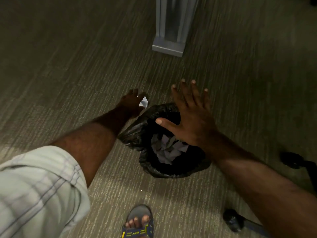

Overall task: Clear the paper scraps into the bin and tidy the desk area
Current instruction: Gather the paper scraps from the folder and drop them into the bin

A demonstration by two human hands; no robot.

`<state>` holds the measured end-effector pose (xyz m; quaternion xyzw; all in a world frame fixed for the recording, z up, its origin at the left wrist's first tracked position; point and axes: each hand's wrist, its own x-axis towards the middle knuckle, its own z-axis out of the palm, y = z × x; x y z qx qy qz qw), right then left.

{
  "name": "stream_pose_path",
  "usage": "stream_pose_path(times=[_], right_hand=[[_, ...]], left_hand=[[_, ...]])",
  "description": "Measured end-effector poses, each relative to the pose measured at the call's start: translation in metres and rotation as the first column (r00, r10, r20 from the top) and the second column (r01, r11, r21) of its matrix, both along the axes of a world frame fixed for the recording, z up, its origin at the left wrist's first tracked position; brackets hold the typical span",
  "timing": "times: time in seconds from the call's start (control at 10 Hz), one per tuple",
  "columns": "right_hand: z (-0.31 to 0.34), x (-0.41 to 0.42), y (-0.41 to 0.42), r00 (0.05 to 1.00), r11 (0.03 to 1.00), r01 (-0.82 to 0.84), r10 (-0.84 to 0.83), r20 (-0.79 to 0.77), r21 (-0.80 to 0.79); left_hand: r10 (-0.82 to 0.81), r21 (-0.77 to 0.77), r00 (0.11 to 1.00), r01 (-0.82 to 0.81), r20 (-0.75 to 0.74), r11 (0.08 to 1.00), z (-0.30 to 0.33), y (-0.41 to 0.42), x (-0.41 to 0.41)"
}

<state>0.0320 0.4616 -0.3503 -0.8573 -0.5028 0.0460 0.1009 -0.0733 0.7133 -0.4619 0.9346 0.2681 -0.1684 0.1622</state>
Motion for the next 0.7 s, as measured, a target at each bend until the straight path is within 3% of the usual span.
stream_pose_path(times=[0.1, 0.3, 0.5, 0.6, 0.7], right_hand=[[-0.004, 0.009, 0.004, 1.0, 1.0, -0.005, 0.005, 0.019, -0.003], [-0.01, 0.019, 0.003, 1.0, 1.0, -0.012, 0.012, -0.012, -0.019], [-0.011, 0.025, -0.006, 1.0, 1.0, -0.01, 0.01, 0.001, -0.015], [-0.014, 0.029, -0.008, 1.0, 1.0, -0.009, 0.009, 0.018, 0.003], [-0.017, 0.031, -0.009, 1.0, 1.0, -0.001, 0.001, 0.016, 0.013]], left_hand=[[-0.066, 0.041, 0.989, 0.072, -0.133, 0.997, -0.014, 0.009, 0.007], [-0.103, -0.02, 0.977, 0.101, -0.187, 0.995, -0.042, 0.01, 0.009], [0.123, -0.236, 0.981, -0.157, -0.152, 0.959, -0.055, 0.007, 0.016], [0.122, -0.245, 0.983, -0.152, -0.134, 0.957, -0.067, 0.013, 0.015], [0.311, -0.349, 0.941, -0.338, -0.133, 0.874, -0.077, 0.012, 0.021]])
